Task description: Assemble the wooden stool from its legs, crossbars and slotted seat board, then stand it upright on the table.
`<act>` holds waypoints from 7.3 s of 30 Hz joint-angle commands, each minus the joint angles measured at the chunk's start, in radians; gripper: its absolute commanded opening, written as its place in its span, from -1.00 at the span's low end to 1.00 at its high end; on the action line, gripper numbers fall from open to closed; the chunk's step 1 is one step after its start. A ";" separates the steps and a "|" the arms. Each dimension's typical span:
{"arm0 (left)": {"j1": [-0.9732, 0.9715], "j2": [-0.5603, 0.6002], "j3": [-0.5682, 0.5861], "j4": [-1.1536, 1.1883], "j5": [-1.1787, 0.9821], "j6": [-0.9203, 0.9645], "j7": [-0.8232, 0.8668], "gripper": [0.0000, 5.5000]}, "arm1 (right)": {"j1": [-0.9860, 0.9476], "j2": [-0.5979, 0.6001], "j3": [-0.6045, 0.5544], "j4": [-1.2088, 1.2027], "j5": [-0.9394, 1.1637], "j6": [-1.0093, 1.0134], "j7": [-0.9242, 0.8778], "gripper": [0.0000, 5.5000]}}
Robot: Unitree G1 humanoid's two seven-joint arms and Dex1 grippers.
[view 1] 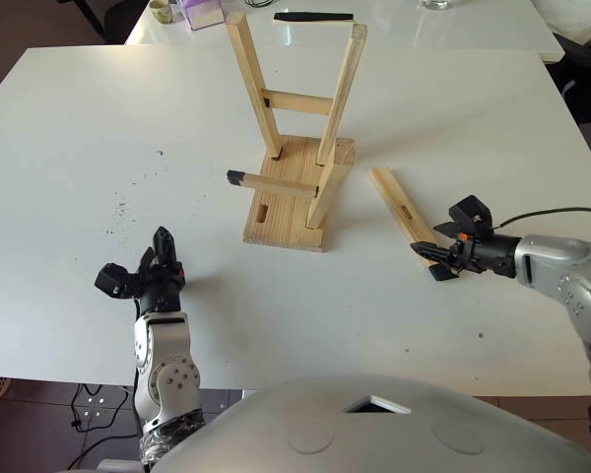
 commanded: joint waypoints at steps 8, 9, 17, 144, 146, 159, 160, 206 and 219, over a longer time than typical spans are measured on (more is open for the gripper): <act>-0.001 -0.009 0.016 -0.001 0.016 0.024 -0.003 0.14 | 0.273 -0.058 -0.010 0.000 -0.063 -0.187 0.086 0.26; 0.005 -0.014 0.015 -0.001 0.019 0.022 -0.003 0.14 | 0.275 -0.063 -0.008 0.011 -0.073 -0.207 0.094 0.26; -0.038 0.013 0.019 0.004 0.022 0.040 0.003 0.14 | 0.212 0.012 0.027 0.129 -0.118 -0.278 0.055 0.26; -0.926 0.892 0.006 -0.062 -0.567 0.545 -0.455 -0.25 | -0.819 -0.093 -0.120 0.614 0.191 -0.419 0.852 0.08; -0.886 0.995 0.033 0.018 -0.452 0.546 -0.594 -0.25 | -0.766 -0.090 -0.193 0.603 0.198 -0.434 0.782 0.08; -0.562 0.971 0.039 0.176 -0.033 0.374 -0.943 -0.25 | -0.556 -0.010 -0.284 0.496 0.199 -0.484 0.585 0.08; -0.557 0.939 0.032 0.162 -0.033 0.368 -0.934 -0.25 | -0.570 -0.003 -0.266 0.510 0.191 -0.492 0.587 0.08; -0.230 0.605 -0.309 -0.305 0.223 0.286 -0.686 -0.26 | -0.609 0.103 -0.159 0.561 0.138 -0.546 0.504 0.08; -0.330 0.709 -0.293 -0.232 0.248 0.255 -0.777 -0.26 | -0.549 0.130 -0.164 0.509 0.147 -0.537 0.471 0.08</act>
